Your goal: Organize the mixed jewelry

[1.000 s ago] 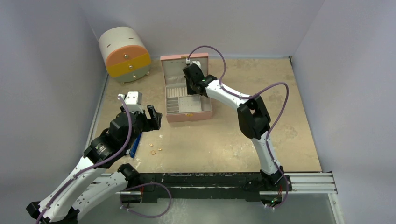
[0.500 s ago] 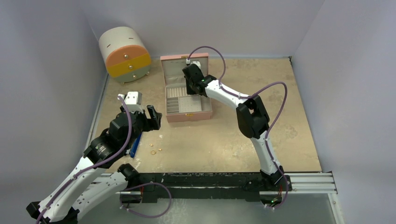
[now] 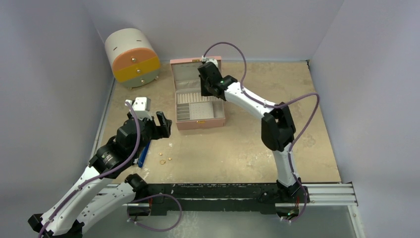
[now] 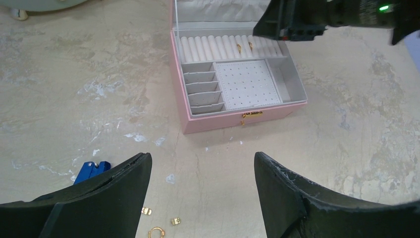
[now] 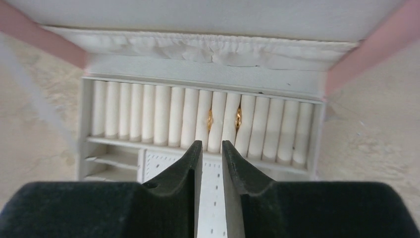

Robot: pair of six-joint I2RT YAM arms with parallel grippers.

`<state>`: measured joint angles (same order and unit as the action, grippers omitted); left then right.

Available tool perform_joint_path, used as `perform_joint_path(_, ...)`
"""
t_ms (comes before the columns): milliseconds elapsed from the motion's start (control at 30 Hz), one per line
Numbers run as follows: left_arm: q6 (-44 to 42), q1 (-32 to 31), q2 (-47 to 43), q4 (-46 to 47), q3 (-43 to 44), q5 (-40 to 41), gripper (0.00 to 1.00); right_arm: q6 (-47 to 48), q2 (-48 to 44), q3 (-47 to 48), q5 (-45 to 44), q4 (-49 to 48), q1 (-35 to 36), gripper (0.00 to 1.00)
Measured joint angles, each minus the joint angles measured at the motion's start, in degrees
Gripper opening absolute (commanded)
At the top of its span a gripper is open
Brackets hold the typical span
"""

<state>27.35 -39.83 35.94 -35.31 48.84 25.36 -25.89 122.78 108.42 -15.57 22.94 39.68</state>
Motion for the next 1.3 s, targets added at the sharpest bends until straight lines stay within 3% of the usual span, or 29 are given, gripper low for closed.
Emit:
perform_joint_path(367,0.0,0.0,0.8,0.0,0.0,0.0,0.76,0.6,-24.5,-13.4,0.1,-1.9,0.0,0.26)
perform_joint_path(600,2.2,0.0,2.8,-0.5,0.0,1.7,0.74,2.2,-33.4,-24.2,3.7,-1.5,0.0,0.26)
perform_joint_path(833,12.3,0.0,6.7,-4.6,0.0,4.5,0.72,2.2,-39.5,-32.7,8.6,0.5,1.2,0.25)
perform_joint_path(1000,22.6,0.0,6.6,-9.7,-0.4,7.2,0.66,1.8,-40.3,-35.4,9.2,1.2,5.7,0.25)
perform_joint_path(1300,37.4,0.0,10.1,-14.1,-8.9,8.6,0.61,1.5,-39.8,-37.1,9.3,1.6,9.2,0.25)
